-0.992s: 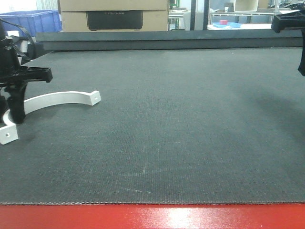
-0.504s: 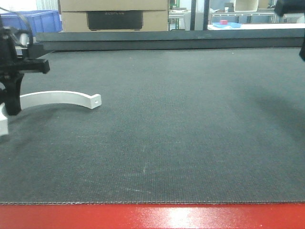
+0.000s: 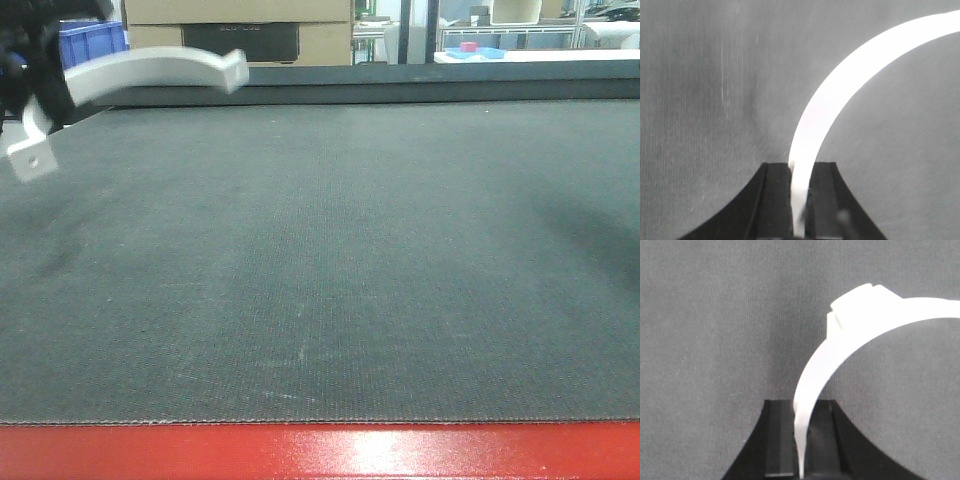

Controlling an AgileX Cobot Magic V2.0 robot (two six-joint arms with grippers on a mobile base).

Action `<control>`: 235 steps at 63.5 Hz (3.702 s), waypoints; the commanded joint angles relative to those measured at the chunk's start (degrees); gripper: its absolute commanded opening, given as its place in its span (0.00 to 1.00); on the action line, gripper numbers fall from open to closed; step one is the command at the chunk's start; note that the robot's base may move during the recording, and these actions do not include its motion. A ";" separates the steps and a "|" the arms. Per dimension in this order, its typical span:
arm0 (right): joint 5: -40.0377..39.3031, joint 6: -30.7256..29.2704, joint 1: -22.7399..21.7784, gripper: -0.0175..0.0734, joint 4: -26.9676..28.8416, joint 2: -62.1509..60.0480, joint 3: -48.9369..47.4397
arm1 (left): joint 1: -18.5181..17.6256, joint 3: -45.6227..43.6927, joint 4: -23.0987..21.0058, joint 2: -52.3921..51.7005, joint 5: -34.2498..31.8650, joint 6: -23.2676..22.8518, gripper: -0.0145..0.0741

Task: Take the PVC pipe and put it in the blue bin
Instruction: 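Lift the clamp with the left gripper while the right holds its clamp, then drive the base away from the table holding both clamps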

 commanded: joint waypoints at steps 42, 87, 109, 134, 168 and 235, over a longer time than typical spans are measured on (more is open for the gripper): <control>-39.48 -0.68 0.03 0.02 -1.04 -28.83 27.79 | -0.22 33.77 -0.01 -35.54 -41.69 -0.02 0.04; -45.60 -0.68 0.03 0.02 -1.25 -41.59 29.72 | 0.13 33.91 8.78 -48.37 -43.58 -0.02 0.04; -43.44 -0.68 -0.08 0.02 -1.25 -45.72 29.72 | 6.77 34.27 9.84 -52.39 -43.53 -0.02 0.04; -43.04 -0.68 -0.08 0.02 -1.25 -45.72 29.72 | 7.08 34.66 11.50 -52.69 -43.42 -0.02 0.04; -43.92 -0.68 -0.08 0.02 -5.96 -45.72 29.72 | 7.08 34.66 11.50 -52.69 -43.42 -0.02 0.04; -43.92 -0.68 -0.08 0.02 -5.96 -45.72 29.72 | 7.08 34.66 11.50 -52.69 -43.63 -0.02 0.04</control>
